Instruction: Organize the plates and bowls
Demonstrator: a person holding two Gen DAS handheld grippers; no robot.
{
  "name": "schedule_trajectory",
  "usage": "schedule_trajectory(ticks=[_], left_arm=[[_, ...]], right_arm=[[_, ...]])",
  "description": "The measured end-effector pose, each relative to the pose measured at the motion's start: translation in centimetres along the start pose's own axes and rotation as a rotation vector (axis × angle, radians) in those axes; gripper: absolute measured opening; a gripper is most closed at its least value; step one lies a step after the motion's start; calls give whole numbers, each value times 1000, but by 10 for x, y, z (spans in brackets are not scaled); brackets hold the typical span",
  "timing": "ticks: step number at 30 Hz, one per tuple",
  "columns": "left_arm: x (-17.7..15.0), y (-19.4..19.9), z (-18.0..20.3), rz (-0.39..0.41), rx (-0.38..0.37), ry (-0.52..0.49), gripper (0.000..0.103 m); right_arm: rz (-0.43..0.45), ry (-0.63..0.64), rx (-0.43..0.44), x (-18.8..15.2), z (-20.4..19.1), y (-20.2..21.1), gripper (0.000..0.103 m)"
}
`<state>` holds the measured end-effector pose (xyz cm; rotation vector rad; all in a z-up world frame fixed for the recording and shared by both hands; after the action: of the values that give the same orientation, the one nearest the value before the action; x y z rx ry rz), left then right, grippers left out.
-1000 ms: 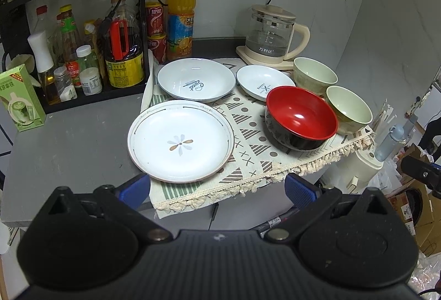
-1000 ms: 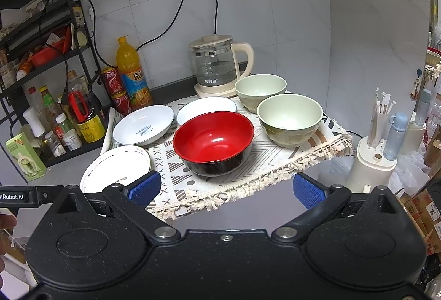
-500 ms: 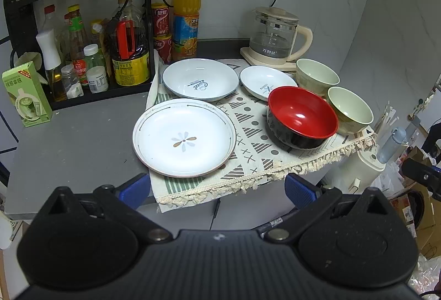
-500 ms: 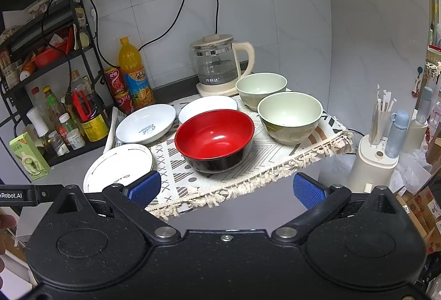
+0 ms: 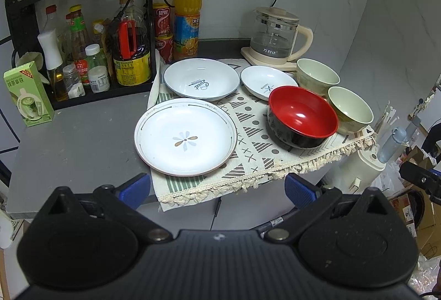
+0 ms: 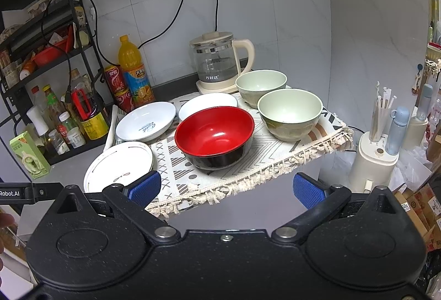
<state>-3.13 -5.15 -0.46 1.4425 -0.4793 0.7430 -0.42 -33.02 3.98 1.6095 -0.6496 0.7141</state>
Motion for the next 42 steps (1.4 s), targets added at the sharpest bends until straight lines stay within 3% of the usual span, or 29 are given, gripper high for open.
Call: schedule_trajectory(ticks=[23,42], left_arm=[[13,-15,24,-13,-13,-15,102],[77,-99,75,-41,-103,-7,102]], right_arm=[[-45,-20,-14,12,23,-23,103],[-78,-46,-50,64,74,-93,103]])
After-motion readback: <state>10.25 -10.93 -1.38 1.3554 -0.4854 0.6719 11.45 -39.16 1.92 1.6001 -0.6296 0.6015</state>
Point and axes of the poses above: each gripper's, at about its wrist camera, not at the fingertips, and y roughly against the way its jaws point, z to its right, x to its top, the point moved 3 cm from there along -y, roughly the way its jaws point, and after that the axes turned 1 degree about z, right-handed, at the moved point
